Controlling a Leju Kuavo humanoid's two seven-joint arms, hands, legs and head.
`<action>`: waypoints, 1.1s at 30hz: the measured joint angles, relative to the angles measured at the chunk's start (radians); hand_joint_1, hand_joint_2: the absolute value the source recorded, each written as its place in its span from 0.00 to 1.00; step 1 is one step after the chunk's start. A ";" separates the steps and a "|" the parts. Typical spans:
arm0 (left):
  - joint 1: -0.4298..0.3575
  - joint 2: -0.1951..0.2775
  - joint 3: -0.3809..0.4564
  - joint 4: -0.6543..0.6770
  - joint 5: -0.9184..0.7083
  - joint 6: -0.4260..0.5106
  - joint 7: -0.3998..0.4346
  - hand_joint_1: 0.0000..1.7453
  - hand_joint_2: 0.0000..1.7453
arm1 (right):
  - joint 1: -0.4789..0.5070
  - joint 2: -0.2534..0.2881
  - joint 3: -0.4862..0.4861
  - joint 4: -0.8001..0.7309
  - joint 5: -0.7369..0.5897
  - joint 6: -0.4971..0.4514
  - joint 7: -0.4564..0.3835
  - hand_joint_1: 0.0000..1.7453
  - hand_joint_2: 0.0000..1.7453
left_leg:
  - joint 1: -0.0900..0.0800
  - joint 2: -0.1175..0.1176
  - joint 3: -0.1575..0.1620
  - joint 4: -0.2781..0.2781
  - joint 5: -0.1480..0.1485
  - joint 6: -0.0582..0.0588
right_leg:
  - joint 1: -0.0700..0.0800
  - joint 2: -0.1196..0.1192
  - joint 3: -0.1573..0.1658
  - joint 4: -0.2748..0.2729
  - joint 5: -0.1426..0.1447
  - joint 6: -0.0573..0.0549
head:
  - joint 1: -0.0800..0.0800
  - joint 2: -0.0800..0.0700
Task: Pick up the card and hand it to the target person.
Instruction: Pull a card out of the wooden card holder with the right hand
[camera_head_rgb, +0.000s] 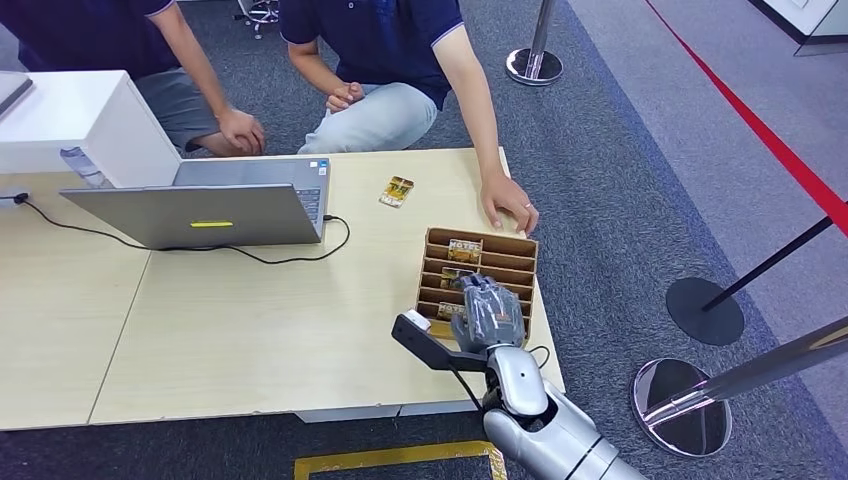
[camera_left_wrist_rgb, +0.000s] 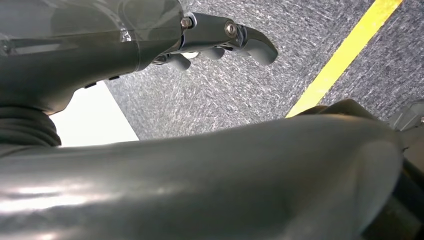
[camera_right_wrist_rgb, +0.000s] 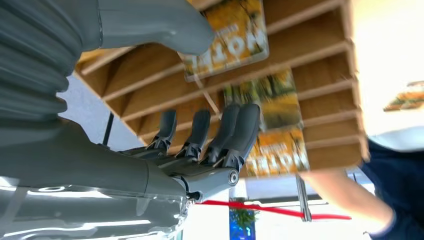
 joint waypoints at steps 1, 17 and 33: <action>0.000 0.000 0.000 0.000 0.000 0.000 0.000 0.00 0.00 | 0.000 0.000 0.000 0.000 0.000 0.000 0.000 0.57 1.00 | 0.000 0.000 0.000 0.000 0.000 0.000 | 0.000 0.000 0.000 0.000 0.000 0.000 | 0.000 0.000; 0.000 0.000 0.000 0.000 0.000 0.000 0.000 0.00 0.00 | 0.000 0.000 0.000 0.002 0.000 -0.001 0.000 0.58 1.00 | 0.000 0.000 0.000 0.000 0.000 0.000 | 0.000 0.000 0.000 0.000 0.000 0.000 | 0.000 0.000; 0.000 0.000 -0.001 0.000 0.000 0.000 0.000 0.00 0.00 | 0.000 0.001 0.000 0.004 0.000 -0.002 0.000 0.58 1.00 | 0.000 0.000 0.000 0.000 0.000 0.000 | 0.000 0.000 0.000 0.000 0.000 0.000 | 0.000 0.000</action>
